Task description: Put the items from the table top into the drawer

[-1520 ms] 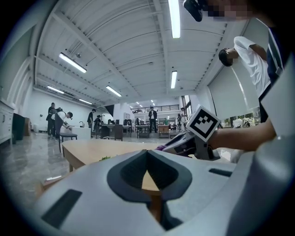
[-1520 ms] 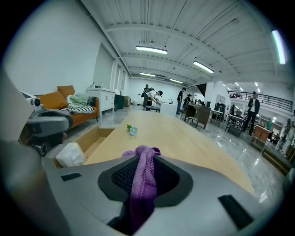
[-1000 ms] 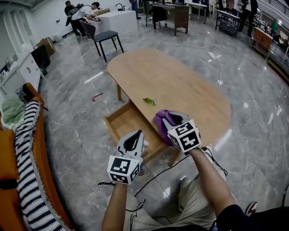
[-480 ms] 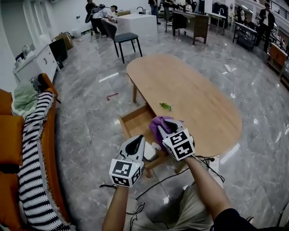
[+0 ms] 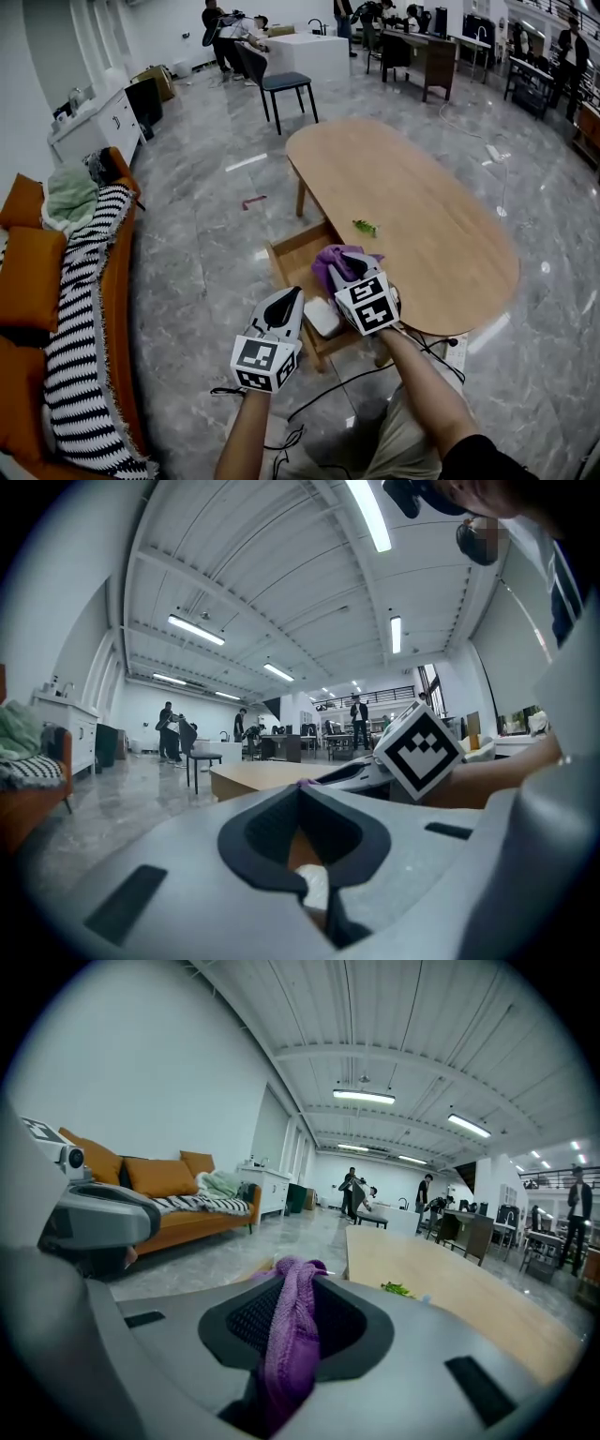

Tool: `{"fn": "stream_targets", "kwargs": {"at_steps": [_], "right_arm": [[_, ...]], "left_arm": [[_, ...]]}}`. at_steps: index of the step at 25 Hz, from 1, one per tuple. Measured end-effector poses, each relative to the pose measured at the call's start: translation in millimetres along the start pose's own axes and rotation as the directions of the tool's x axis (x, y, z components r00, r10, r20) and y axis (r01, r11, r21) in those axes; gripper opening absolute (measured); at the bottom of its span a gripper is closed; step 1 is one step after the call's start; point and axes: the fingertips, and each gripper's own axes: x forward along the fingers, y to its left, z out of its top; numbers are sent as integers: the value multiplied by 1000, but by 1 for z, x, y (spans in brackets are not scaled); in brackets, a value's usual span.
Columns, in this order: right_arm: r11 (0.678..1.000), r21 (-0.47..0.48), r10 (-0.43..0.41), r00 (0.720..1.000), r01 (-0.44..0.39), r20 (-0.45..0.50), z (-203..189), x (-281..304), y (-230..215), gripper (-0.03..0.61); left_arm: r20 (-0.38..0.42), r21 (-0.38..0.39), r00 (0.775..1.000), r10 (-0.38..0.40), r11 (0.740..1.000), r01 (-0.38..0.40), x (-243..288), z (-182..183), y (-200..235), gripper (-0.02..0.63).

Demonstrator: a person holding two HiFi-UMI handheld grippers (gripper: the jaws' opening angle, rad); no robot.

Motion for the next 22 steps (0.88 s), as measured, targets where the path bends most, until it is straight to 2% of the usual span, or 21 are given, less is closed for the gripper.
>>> {"fn": "stream_targets", "kwargs": {"at_steps": [9,14,17,22], "right_arm": [[1000,-5,-26,999,26,-29,-7,8,-1,107],[1000,-14,-28,999,28,-24,-7,11,1,157],[1000,11,-6,1000,6,-9,-5,12,3,195],[1000,20,1,1000,-1,12,-3,11,5,225]], "left_arm": [[8,-18,1000,24,1000,-24,-6,0,9,3],[11,-23,1000,26,999,-26,-8,-2,12,3],[12,-28,1000,28,999,-28,-8,-3,13,3],[14,-34,999,30,999,-30,-8,-4,12,3]]}}
